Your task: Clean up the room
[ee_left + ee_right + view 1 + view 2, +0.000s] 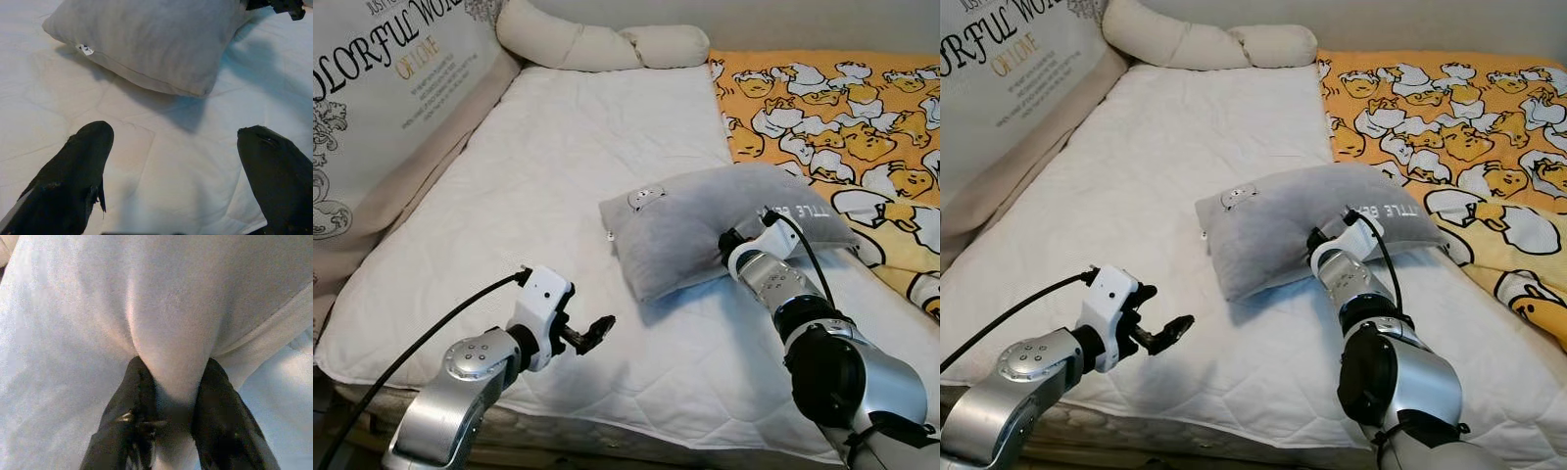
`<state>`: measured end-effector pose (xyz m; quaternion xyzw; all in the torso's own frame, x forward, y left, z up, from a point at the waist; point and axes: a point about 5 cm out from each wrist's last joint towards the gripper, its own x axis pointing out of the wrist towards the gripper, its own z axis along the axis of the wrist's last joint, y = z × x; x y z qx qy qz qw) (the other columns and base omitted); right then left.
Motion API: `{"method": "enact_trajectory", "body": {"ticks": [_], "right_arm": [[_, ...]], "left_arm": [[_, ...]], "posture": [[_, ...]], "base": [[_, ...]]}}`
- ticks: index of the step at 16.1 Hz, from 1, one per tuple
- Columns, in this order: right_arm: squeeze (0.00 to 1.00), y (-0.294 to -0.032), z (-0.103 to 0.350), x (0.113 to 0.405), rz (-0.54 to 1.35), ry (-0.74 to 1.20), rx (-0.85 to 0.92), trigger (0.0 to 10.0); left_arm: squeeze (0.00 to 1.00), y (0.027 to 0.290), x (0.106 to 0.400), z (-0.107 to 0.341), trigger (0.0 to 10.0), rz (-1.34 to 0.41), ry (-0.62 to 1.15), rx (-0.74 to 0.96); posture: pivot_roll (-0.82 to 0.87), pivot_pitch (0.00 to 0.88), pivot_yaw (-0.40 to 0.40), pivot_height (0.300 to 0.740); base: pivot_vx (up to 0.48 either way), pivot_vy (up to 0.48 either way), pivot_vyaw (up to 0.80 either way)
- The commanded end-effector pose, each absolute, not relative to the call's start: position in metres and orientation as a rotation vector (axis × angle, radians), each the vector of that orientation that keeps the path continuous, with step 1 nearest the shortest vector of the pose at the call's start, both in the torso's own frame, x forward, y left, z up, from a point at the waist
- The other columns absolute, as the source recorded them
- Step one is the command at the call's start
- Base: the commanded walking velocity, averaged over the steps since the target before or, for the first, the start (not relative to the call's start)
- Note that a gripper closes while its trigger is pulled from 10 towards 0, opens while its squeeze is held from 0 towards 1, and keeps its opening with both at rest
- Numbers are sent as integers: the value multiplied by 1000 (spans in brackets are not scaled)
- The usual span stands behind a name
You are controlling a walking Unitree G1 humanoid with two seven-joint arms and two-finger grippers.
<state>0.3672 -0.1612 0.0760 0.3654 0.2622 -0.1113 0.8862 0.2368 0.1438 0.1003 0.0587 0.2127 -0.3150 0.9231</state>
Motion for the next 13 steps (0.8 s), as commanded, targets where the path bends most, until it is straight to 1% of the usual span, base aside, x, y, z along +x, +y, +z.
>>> {"method": "enact_trajectory", "body": {"ticks": [1, 4, 6, 7, 9, 10, 11, 12, 13], "right_arm": [[0, -162, 80, 370, -230, 539, 761, 0], [0, -159, 84, 372, -200, 530, 754, 0], [0, -148, 98, 380, -120, 503, 776, 0], [0, -136, 114, 388, -43, 472, 788, 0], [0, -124, 131, 395, 42, 437, 806, 0], [0, -113, 148, 400, 117, 406, 821, 0], [0, -103, 162, 404, 188, 383, 823, 0], [0, -98, 169, 405, 231, 373, 823, 0], [0, -87, 181, 407, 317, 357, 817, 0]], "left_arm": [[0, 147, 238, 101, 10000, -646, 449, 125], [0, 150, 238, 101, 10000, -645, 455, 115], [0, 161, 242, 104, 10000, -582, 438, 109], [0, 174, 246, 108, 10000, -491, 418, 105], [0, 192, 248, 108, 10000, -365, 410, 95], [0, 206, 247, 106, 10000, -275, 415, 95], [0, 217, 245, 106, 10000, -216, 418, 98], [0, 222, 244, 106, 10000, -187, 415, 95], [0, 234, 245, 110, 10000, -122, 398, 90]], "posture": [[12, 0, 52, 740], [12, 0, 43, 740], [17, 0, 33, 740], [17, 0, 33, 740], [14, 0, 35, 740], [15, 0, 36, 740], [15, 0, 36, 740], [15, 0, 36, 740], [17, 0, 33, 740]], "base": [[0, 0, 0], [0, 0, 0], [0, 0, 0], [0, 0, 0], [0, 0, 0], [0, 0, 0], [0, 0, 0], [0, 0, 0], [0, 0, 0]]}}
